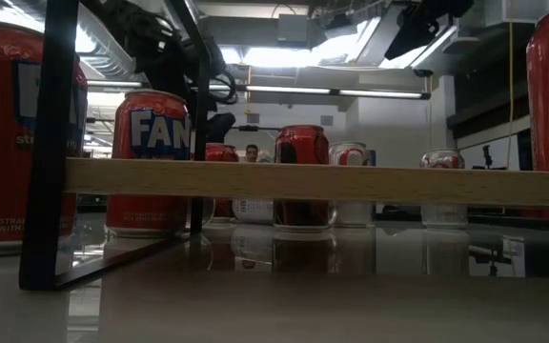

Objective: Place canned beverage on shelf
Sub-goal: Put the top left orange soda can on the shelf

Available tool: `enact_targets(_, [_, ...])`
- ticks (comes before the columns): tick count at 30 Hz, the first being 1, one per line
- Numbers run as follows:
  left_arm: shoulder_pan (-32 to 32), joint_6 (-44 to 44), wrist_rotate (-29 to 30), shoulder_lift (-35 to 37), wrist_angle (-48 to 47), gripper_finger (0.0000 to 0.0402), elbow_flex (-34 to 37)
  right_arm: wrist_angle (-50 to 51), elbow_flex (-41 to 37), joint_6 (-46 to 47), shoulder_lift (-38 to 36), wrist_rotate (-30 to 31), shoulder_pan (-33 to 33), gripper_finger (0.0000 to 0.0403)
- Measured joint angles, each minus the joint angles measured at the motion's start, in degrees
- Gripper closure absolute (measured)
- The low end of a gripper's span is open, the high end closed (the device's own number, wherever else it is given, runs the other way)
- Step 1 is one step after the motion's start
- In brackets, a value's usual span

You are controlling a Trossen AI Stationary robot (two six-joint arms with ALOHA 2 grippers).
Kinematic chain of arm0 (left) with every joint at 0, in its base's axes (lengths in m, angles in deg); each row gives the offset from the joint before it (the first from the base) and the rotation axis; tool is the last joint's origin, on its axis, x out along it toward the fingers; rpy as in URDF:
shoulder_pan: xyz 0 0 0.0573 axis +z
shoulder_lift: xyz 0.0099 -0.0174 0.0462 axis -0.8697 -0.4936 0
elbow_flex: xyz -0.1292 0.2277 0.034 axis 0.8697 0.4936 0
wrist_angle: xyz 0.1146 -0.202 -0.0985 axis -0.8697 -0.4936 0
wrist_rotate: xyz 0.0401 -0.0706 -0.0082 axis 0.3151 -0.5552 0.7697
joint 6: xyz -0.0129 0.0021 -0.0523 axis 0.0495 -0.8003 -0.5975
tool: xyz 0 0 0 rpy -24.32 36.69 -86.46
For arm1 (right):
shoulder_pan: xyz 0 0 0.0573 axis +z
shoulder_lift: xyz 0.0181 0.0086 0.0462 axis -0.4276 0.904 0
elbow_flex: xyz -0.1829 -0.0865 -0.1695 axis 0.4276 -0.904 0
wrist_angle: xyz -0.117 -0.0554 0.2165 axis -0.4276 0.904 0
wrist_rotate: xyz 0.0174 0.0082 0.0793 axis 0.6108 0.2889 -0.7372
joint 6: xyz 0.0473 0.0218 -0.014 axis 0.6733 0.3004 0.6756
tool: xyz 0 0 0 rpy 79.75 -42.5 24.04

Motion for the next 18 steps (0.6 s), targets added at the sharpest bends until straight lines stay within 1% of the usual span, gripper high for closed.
enact_targets(4, [0.0, -0.9, -0.3, -0.5, -0.2, 0.0015, 0.0, 0.0, 0.0, 0.0, 0.0, 0.0, 0.0, 0.0042])
enact_targets(6, [0.0, -0.9, -0.4, -0.5, -0.3, 0.0023, 0.0, 0.0, 0.0, 0.0, 0.0, 0.0, 0.0, 0.0042])
enact_targets(9, [0.0, -0.9, -0.4, -0.5, -0.3, 0.0049, 0.0, 0.1, 0.0, 0.0, 0.0, 0.0, 0.0, 0.0042])
enact_targets(15, [0.0, -0.9, -0.4, -0.3, -0.2, 0.0112, 0.0, 0.1, 0.0, 0.0, 0.0, 0.0, 0.0, 0.0042])
enact_targets(17, [0.0, -0.8, -0.5, 0.0, -0.3, 0.0127, 0.0, 0.1, 0.0, 0.0, 0.0, 0.0, 0.0, 0.0042])
enact_targets(18, [0.0, -0.8, -0.5, 0.1, -0.3, 0.0127, 0.0, 0.1, 0.0, 0.0, 0.0, 0.0, 0.0, 0.0042])
